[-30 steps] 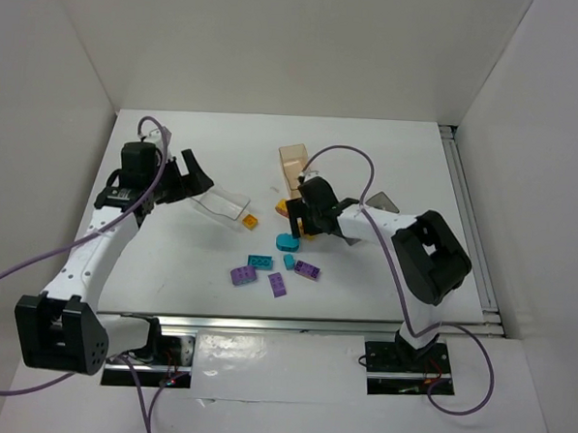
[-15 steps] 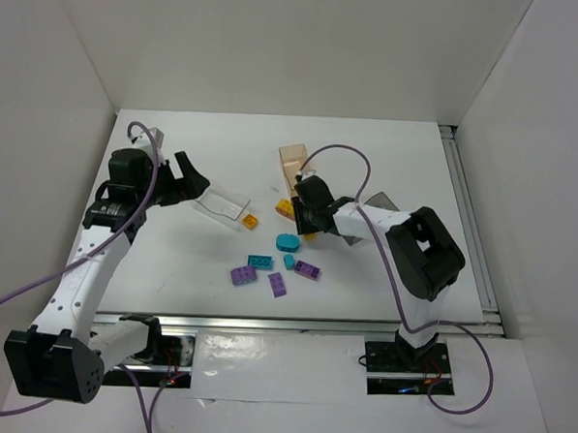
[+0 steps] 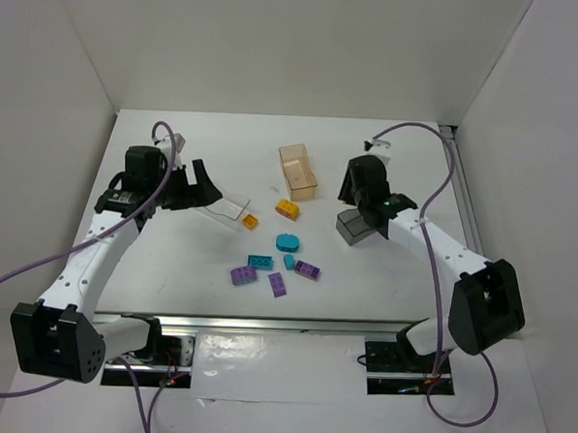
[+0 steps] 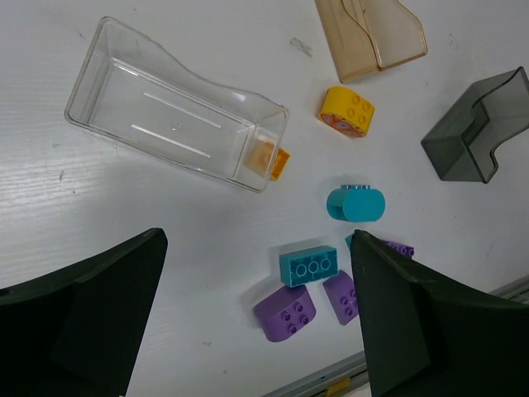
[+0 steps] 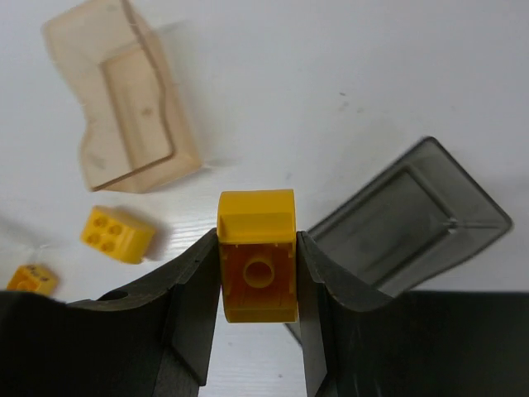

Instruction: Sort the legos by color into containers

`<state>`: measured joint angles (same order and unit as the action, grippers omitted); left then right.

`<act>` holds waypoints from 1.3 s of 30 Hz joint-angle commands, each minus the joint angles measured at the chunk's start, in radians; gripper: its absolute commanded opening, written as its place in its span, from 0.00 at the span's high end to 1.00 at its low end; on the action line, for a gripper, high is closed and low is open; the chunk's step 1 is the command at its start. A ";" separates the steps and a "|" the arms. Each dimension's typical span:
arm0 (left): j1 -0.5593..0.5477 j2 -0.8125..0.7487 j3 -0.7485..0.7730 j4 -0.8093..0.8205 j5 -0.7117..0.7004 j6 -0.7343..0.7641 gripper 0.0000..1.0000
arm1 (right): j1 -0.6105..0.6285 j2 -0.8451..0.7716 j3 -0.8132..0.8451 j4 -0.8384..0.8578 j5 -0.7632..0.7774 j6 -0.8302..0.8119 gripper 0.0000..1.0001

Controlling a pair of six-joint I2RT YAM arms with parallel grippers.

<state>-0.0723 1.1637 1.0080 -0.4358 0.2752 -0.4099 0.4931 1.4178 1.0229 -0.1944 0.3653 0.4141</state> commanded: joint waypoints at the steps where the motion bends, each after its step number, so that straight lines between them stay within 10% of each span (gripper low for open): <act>1: -0.004 0.004 0.038 -0.007 0.000 0.028 0.00 | -0.056 -0.006 -0.055 -0.016 0.023 0.052 0.74; 5: -0.004 -0.015 0.038 -0.007 -0.054 -0.007 0.00 | -0.087 -0.016 -0.092 -0.016 0.014 0.074 0.71; 11: -0.004 -0.033 0.038 0.012 -0.038 -0.010 0.00 | -0.105 0.009 -0.058 -0.036 0.040 0.094 0.28; 20: -0.004 -0.036 0.061 -0.007 -0.062 -0.066 0.00 | 0.079 0.024 -0.023 0.038 0.012 -0.015 0.29; 39: -0.004 0.008 0.103 -0.096 -0.111 -0.024 0.00 | 0.165 0.566 0.341 0.052 -0.250 -0.238 0.12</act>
<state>-0.0757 1.1576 1.0573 -0.5148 0.1761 -0.4473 0.6464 1.9644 1.2964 -0.1493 0.1265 0.2165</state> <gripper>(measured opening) 1.001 0.878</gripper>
